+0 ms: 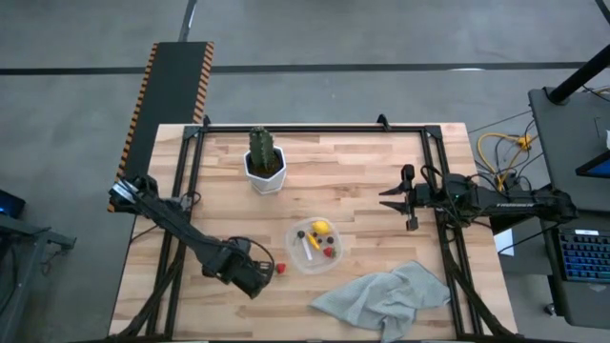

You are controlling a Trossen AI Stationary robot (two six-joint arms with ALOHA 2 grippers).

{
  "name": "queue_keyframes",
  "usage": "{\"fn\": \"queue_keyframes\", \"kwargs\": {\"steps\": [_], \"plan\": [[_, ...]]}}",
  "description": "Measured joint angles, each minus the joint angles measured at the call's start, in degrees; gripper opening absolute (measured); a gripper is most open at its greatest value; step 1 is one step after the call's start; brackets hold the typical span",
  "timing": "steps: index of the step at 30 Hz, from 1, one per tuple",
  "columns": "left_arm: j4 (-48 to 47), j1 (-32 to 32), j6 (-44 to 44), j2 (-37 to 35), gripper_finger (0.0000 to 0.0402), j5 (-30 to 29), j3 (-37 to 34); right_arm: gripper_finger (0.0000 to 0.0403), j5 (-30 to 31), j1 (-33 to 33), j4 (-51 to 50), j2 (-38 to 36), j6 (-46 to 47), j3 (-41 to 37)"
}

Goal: Pick and placing Produce into tupperware
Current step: Put the left red strawberry into the transparent container

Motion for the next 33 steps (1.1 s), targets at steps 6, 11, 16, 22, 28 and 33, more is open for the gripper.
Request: {"fn": "queue_keyframes", "kwargs": {"steps": [6, 11, 16, 22, 28, 33], "plan": [[-4.49, -0.08, -3.20, 0.79, 0.0125, 2.96, -0.77, 0.0101, -1.40, 0.01, -0.06, 0.04, -0.59, 0.00], [-4.71, -0.07, -4.09, 0.88, 0.0125, 3.02, -1.06, 0.0098, -1.44, 0.00, -0.32, 0.04, -0.71, 0.00], [-5.72, -0.07, -5.48, 1.56, 0.0125, 3.02, -1.83, 0.0103, -1.44, 0.00, -1.60, 0.05, -0.83, 0.00], [-5.72, 0.04, -6.02, 3.10, 0.0125, 3.03, -2.46, 0.0098, -1.44, 0.00, -2.57, 0.07, -1.27, 0.01], [-4.89, 0.38, -6.01, 4.68, 0.0125, 3.15, -2.85, 0.0104, -1.44, -0.01, -3.08, 0.05, -1.46, 0.02], [-4.61, 0.77, -5.68, 4.82, 0.0125, 3.15, -2.99, 0.0104, -1.44, 0.00, -3.14, 0.04, -1.86, 0.02]]}}
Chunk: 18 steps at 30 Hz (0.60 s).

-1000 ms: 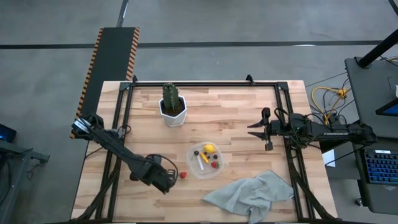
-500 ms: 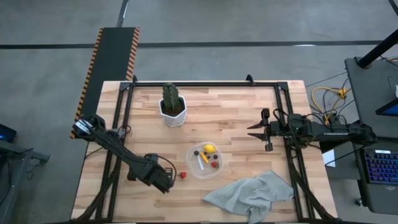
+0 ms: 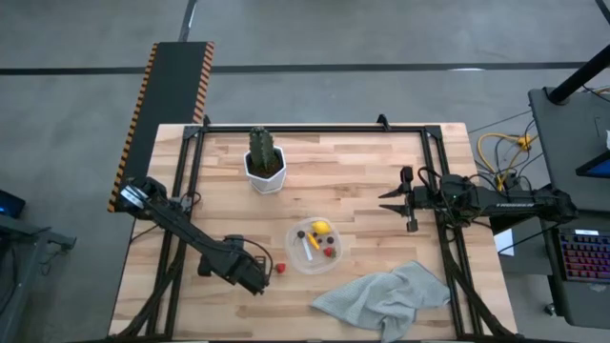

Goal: Pick and placing Produce into tupperware
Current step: Put the left red strawberry into the transparent container

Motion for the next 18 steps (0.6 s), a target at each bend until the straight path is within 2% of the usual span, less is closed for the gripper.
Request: {"fn": "queue_keyframes", "kwargs": {"steps": [7, 18], "plan": [[4.11, 0.21, 0.14, 0.01, 0.0125, 0.13, -2.11, 0.0105, -0.02, 0.00, -0.16, 0.01, 0.00, 0.00], [4.52, 0.28, 0.20, 0.03, 0.0125, 0.21, -2.24, 0.0105, -0.02, 0.00, -0.37, 0.02, -0.02, 0.00]]}}
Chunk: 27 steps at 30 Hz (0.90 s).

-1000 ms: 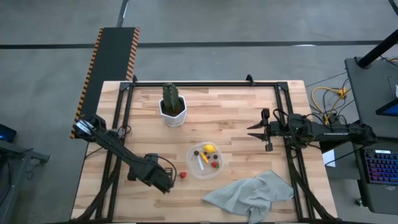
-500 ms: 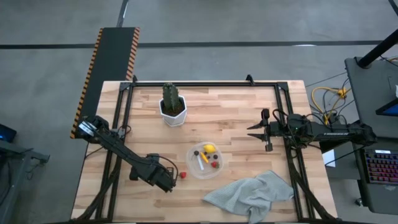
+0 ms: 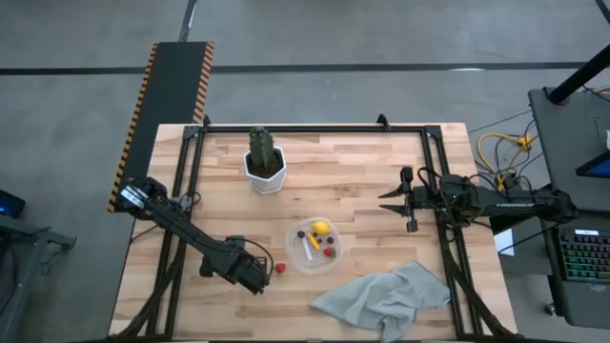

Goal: Pick and placing Produce into tupperware
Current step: Put the left red strawberry into the transparent container

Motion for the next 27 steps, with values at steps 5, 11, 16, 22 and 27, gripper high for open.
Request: {"fn": "queue_keyframes", "kwargs": {"steps": [5, 11, 16, 22, 27], "plan": [[-0.07, 0.00, 0.00, 0.00, 0.0125, 0.02, -0.16, 0.0105, 0.00, 0.00, -0.02, 0.00, 0.01, 0.00], [-0.16, 0.00, 0.04, 0.00, 0.0103, 0.04, -0.18, 0.0105, 0.01, 0.00, -0.40, -0.02, -0.02, 0.00], [-0.16, 0.00, 1.32, 0.00, 0.0056, 0.11, -0.18, 0.0105, 0.02, 0.00, -0.51, -0.01, -0.12, 0.00], [-0.14, 0.02, 4.44, 0.00, 0.0004, 0.12, -0.21, 0.0105, 0.02, 0.00, -0.50, 0.00, -0.19, 0.00], [-0.12, 0.02, 4.92, 0.00, 0.0002, 0.13, -0.42, 0.0105, 0.05, 0.00, -0.50, -0.02, -0.20, 0.00]]}}
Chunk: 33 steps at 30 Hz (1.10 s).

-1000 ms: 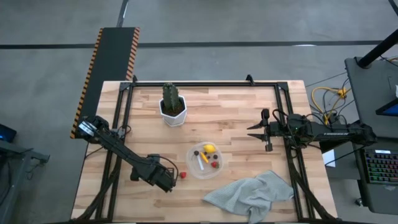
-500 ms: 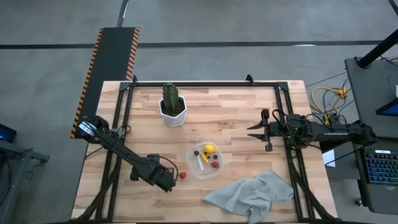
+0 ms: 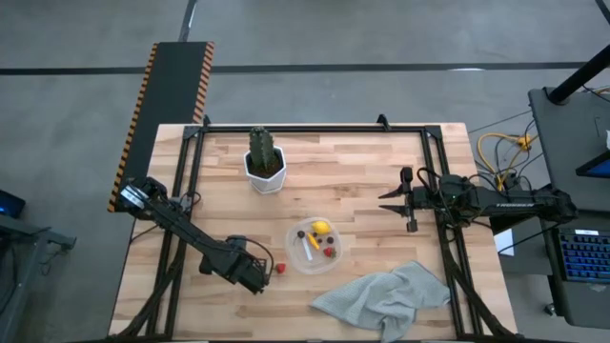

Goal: Pick and placing Produce into tupperware
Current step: Put the left red strawberry into the transparent container

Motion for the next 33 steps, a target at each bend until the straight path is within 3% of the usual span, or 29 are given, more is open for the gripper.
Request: {"fn": "queue_keyframes", "kwargs": {"steps": [19, 25, 33], "plan": [[-3.23, 0.01, 8.13, -0.57, 0.0000, 0.38, 2.02, 0.0105, 0.11, 0.00, -0.07, 0.02, 0.00, 0.00], [-4.00, 0.13, 11.58, -0.68, 0.0000, -1.61, 3.63, 0.0105, 0.13, 0.00, -0.07, 0.01, 0.00, 0.00], [-7.93, 2.03, 20.20, -0.77, 0.0000, -9.79, 9.25, 0.0105, 0.13, -0.02, -0.04, 0.02, 0.00, 0.00]]}}
